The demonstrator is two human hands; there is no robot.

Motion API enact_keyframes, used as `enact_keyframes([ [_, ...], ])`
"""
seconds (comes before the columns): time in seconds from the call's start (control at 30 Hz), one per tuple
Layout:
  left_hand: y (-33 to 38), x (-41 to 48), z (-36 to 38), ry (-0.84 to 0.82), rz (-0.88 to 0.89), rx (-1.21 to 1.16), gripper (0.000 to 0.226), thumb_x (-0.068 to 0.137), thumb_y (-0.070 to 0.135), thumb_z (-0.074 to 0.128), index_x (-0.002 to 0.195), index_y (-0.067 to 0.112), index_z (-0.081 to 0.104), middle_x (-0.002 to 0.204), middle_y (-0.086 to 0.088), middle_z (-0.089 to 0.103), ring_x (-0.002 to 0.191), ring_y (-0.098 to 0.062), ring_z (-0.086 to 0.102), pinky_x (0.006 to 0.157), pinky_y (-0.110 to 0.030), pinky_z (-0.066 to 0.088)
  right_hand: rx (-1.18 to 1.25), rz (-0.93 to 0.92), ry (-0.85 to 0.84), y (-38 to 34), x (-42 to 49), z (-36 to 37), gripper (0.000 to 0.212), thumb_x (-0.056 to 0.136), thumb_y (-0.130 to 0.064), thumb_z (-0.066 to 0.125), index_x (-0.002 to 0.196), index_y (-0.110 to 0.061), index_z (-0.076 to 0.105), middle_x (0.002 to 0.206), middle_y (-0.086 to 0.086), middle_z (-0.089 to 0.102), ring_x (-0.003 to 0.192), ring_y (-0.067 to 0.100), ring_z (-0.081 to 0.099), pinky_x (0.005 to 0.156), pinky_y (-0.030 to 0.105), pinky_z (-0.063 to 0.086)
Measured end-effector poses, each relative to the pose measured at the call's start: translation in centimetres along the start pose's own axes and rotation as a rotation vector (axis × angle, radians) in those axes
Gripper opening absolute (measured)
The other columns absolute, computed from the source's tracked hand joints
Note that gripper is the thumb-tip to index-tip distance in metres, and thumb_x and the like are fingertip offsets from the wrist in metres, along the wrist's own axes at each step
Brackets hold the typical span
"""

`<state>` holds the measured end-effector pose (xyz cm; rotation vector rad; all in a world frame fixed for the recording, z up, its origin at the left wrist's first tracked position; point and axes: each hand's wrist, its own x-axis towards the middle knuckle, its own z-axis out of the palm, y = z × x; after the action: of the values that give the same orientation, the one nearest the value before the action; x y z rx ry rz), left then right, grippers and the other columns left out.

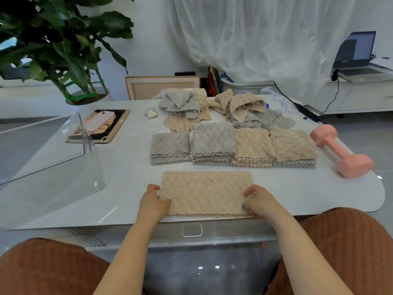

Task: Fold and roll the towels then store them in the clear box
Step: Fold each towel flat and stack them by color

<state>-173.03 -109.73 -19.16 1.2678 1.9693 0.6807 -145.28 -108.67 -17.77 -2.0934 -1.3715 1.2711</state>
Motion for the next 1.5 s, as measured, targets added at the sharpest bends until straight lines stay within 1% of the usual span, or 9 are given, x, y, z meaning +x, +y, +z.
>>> enact_keyframes([
  [0.17,-0.2,0.3,0.3,0.064,0.045,0.051,0.052,0.087,0.014,0.061,0.134,0.008,0.037,0.115,-0.016,0.054,0.100,-0.028,0.055,0.082,-0.032,0.044,-0.047,-0.046,0.076,0.3,0.3,0.3,0.022,0.085,-0.003,0.049,0.103,-0.015,0.052,0.077,0.005,0.060,0.064,0.017,0.056,0.059,0.026,0.043],
  [0.4,0.8,0.4,0.9,0.064,-0.095,0.244,0.072,0.083,0.045,0.066,0.134,0.008,0.032,0.128,-0.013,0.051,0.113,-0.031,0.053,0.079,-0.037,0.044,-0.188,0.059,0.211,0.5,1.4,0.1,0.054,0.088,-0.043,0.056,0.124,-0.006,0.038,0.121,0.012,0.051,0.107,0.031,0.054,0.084,0.037,0.046],
  [0.67,1.9,2.0,0.0,-0.248,-0.188,0.286,0.039,0.069,0.018,0.077,0.095,0.011,0.049,0.098,-0.004,0.056,0.093,-0.023,0.055,0.084,-0.035,0.051,-0.396,0.161,0.028,-0.5,2.4,-0.5,0.032,0.077,-0.024,0.065,0.096,-0.012,0.043,0.092,0.003,0.052,0.087,0.025,0.052,0.073,0.033,0.041],
  [0.73,2.1,2.1,0.2,-0.262,-0.175,0.182,0.041,0.070,0.007,0.073,0.106,0.006,0.051,0.097,-0.005,0.055,0.095,-0.025,0.055,0.081,-0.034,0.048,-0.324,0.147,-0.009,-0.8,2.7,-0.4,0.021,0.072,-0.014,0.063,0.077,-0.013,0.043,0.075,0.002,0.048,0.075,0.023,0.050,0.067,0.030,0.037],
  [0.93,4.5,1.4,1.2,-0.143,0.041,-0.211,0.055,0.077,-0.001,0.063,0.122,0.021,0.042,0.108,-0.008,0.057,0.091,-0.023,0.062,0.078,-0.044,0.057,0.010,0.105,-0.035,-1.2,2.6,-1.0,0.024,0.077,-0.007,0.065,0.091,-0.012,0.046,0.077,0.003,0.046,0.064,0.015,0.043,0.051,0.024,0.034],
  [1.03,8.4,-0.5,3.2,-0.141,0.283,-0.230,0.059,0.081,-0.004,0.060,0.123,0.029,0.036,0.100,0.008,0.050,0.081,-0.005,0.058,0.055,-0.017,0.052,0.175,0.118,-0.092,-1.4,2.4,-2.3,0.035,0.082,-0.014,0.069,0.108,-0.013,0.045,0.081,0.006,0.052,0.067,0.016,0.049,0.052,0.025,0.042],
  [1.2,10.8,-3.2,10.6,-0.210,0.602,-0.081,0.064,0.083,0.005,0.058,0.129,0.040,0.030,0.104,0.014,0.054,0.094,-0.003,0.055,0.076,-0.014,0.045,0.323,0.090,-0.066,0.0,3.0,-3.8,0.031,0.089,-0.025,0.064,0.111,-0.005,0.054,0.079,0.011,0.062,0.066,0.021,0.059,0.062,0.032,0.055],
  [1.37,9.8,-3.7,13.9,-0.275,0.629,-0.015,0.068,0.089,0.014,0.057,0.143,0.034,0.021,0.120,0.008,0.051,0.099,-0.006,0.055,0.086,-0.020,0.046,0.583,0.159,-0.090,1.1,2.8,-4.1,0.046,0.097,-0.047,0.043,0.097,-0.004,0.060,0.067,0.008,0.065,0.064,0.022,0.063,0.064,0.033,0.054],
  [1.5,9.7,-3.4,13.2,-0.332,0.709,0.029,0.051,0.083,0.046,0.061,0.128,0.029,0.044,0.116,0.013,0.051,0.097,-0.003,0.053,0.087,-0.024,0.046,0.526,0.110,-0.086,1.3,2.8,-4.1,0.044,0.091,-0.049,0.054,0.104,-0.008,0.059,0.085,0.014,0.068,0.070,0.022,0.066,0.063,0.031,0.054],
])
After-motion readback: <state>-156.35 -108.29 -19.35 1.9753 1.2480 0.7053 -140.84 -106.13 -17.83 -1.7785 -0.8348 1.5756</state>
